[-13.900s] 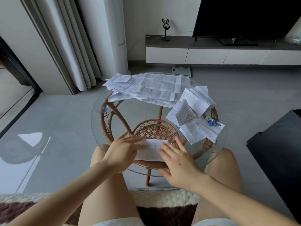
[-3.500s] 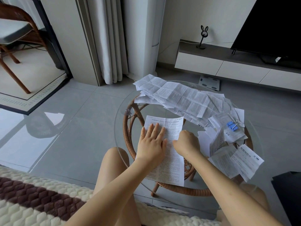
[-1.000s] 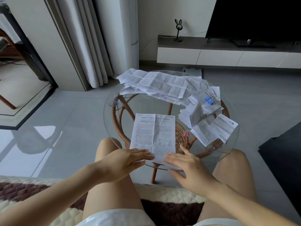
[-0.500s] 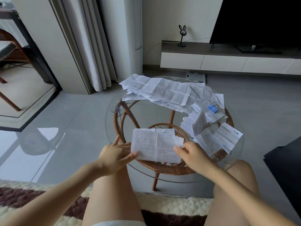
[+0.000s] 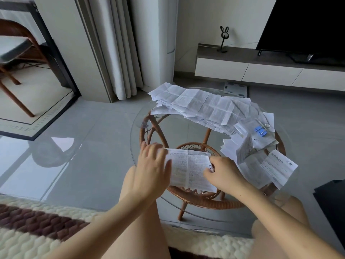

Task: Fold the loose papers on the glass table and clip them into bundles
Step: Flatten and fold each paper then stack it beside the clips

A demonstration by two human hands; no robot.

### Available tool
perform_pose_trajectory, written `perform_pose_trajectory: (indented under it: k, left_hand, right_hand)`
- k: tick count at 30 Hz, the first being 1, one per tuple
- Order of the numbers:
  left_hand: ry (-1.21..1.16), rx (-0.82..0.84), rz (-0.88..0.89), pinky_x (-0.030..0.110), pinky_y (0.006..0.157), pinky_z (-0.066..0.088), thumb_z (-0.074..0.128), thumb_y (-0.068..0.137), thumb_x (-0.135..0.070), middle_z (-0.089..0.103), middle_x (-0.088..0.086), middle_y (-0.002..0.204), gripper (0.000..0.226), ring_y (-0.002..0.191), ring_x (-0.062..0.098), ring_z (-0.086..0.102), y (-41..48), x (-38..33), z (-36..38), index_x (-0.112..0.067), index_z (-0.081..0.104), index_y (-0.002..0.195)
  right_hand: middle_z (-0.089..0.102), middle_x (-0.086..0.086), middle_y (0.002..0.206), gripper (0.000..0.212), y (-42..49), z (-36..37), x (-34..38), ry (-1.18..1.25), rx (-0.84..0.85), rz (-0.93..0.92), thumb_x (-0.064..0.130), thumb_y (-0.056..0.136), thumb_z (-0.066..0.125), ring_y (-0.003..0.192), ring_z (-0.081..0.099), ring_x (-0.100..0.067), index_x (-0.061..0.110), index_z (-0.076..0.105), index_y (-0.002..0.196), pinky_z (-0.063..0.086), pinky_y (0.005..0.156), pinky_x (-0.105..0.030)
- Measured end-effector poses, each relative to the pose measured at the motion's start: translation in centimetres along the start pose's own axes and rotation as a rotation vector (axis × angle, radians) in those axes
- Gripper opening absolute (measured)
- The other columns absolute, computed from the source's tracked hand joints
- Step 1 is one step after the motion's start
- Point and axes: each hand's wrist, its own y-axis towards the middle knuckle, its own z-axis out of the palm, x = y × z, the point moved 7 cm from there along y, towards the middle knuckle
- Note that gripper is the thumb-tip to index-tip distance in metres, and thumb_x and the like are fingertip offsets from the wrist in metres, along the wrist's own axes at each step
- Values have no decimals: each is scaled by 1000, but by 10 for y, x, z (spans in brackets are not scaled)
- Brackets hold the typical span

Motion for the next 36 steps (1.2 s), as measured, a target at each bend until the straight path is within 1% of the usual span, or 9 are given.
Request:
perform_pose_trajectory:
  k: [3, 6, 8, 11, 15, 18, 24, 33, 36]
  left_hand:
    - [-35, 188, 242, 48, 111, 32, 36, 95, -28, 57, 14, 132, 40, 128, 32, 47, -7, -27, 27, -11, 65, 118]
    - [-46, 318, 218, 45, 116, 23, 21, 100, -36, 43, 6, 146, 51, 140, 28, 30, -13, -31, 48, -16, 51, 137]
    - [-18, 341, 170, 38, 118, 9, 10, 100, -41, 36, 4, 151, 59, 144, 26, 22, -11, -27, 52, -18, 42, 143]
    - [6, 369, 160, 31, 116, -5, -3, 96, -47, 24, 1, 156, 67, 146, 21, 9, -8, -26, 54, -21, 31, 148]
    - [-23, 375, 158, 28, 113, -15, 0, 96, -46, 17, -2, 157, 64, 144, 15, -4, -6, -27, 57, -23, 25, 150]
    - [-38, 384, 166, 30, 112, -17, -1, 96, -46, 14, -3, 157, 63, 144, 15, -5, -5, -27, 60, -24, 24, 150]
    - [-17, 393, 180, 38, 115, -12, -3, 97, -46, 18, -1, 156, 65, 146, 19, 0, -6, -24, 66, -22, 26, 150]
    - [14, 424, 187, 36, 116, -17, -23, 87, -53, -1, -4, 157, 78, 144, 18, -16, -8, -24, 71, -25, 10, 152]
    - [2, 421, 183, 38, 117, -12, -21, 89, -52, 4, -3, 157, 76, 145, 20, -12, -8, -24, 70, -24, 13, 151]
  right_hand:
    - [34, 3, 60, 26, 6, -3, 5, -68, 9, 5, 16, 87, 47, 57, 34, -13, 15, 34, 65, 25, 49, -25]
    - [46, 2, 70, 9, 12, 0, 10, -94, 25, 9, 17, 89, 42, 74, 47, -20, 13, 47, 83, 39, 62, -31]
    - [58, -7, 101, 24, 16, 4, 13, -101, 47, 4, 18, 92, 39, 95, 53, -25, 10, 53, 110, 46, 81, -35]
    - [44, -13, 132, 37, 19, 10, 12, -138, 64, 20, 19, 96, 36, 113, 49, -28, 7, 44, 130, 43, 91, -35]
    - [45, -13, 127, 28, 20, 11, 13, -201, 40, 12, 17, 96, 35, 106, 52, -26, 6, 46, 120, 41, 83, -29]
    - [45, -13, 128, 31, 20, 12, 12, -220, 30, 9, 17, 96, 38, 107, 52, -24, 7, 46, 124, 42, 86, -28]
    - [45, -15, 127, 28, 23, 11, 13, -236, 28, 21, 17, 95, 38, 107, 53, -27, 6, 47, 119, 42, 84, -28]
    - [45, -15, 126, 27, 24, 12, 10, -230, 21, 48, 18, 95, 41, 104, 55, -25, 4, 50, 116, 40, 78, -23]
    - [46, -15, 126, 27, 25, 12, 9, -216, 20, 55, 18, 95, 42, 103, 55, -25, 3, 51, 116, 36, 74, -21]
